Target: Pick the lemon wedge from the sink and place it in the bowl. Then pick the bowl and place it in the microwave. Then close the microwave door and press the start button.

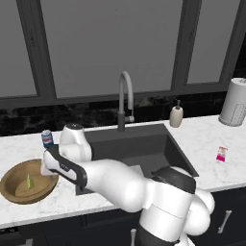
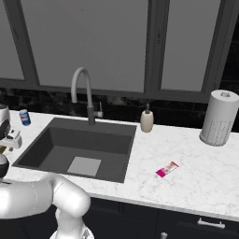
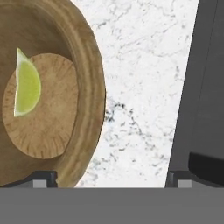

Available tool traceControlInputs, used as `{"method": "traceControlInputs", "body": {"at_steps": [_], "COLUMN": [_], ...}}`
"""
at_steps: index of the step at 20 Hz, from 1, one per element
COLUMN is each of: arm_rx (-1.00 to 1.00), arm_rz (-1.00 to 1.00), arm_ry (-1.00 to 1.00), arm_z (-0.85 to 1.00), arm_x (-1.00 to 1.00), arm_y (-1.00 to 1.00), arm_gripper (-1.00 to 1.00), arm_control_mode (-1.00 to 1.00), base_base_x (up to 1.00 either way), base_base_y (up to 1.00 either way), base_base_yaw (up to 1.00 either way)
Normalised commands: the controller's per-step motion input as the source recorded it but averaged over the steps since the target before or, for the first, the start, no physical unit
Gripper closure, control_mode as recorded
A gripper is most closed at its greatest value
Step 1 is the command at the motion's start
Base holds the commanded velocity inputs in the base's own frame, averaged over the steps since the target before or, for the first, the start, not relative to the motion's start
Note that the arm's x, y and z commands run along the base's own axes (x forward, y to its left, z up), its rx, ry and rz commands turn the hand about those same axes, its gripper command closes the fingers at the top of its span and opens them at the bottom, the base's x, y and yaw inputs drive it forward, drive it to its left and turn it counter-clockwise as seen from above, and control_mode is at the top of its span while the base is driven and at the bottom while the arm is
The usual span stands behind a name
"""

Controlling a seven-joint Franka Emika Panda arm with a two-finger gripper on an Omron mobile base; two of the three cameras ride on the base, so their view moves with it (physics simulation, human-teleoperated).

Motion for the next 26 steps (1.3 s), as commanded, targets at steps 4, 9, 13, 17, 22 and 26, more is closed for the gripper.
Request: {"method": "traceControlInputs", "body": {"at_steps": [4,9,13,17,22,26], "arm_rx": [0.00,0.00,0.00,-0.01,-0.02,0.00], "arm_rz": [0.00,0.00,0.00,0.00,0.00,0.00], "arm_ry": [0.03,0.01,0.05,0.09,0.05,0.03], "arm_z": [0.01,0.03,0.00,-0.12,-0.13,-0.14], "arm_x": [0.15,0.15,0.16,0.20,0.20,0.14], "arm_y": [0.11,0.20,0.08,0.07,0.26,0.27], "arm_gripper": [-1.00,-1.00,-1.00,-1.00,-1.00,-1.00], "arm_control_mode": [-1.00,-1.00,-1.00,-1.00,-1.00,-1.00], "base_base_x": [0.00,0.00,0.00,0.00,0.00,0.00], "base_base_y": [0.00,0.00,0.00,0.00,0.00,0.00], "base_base_yaw": [0.00,0.00,0.00,0.00,0.00,0.00]}}
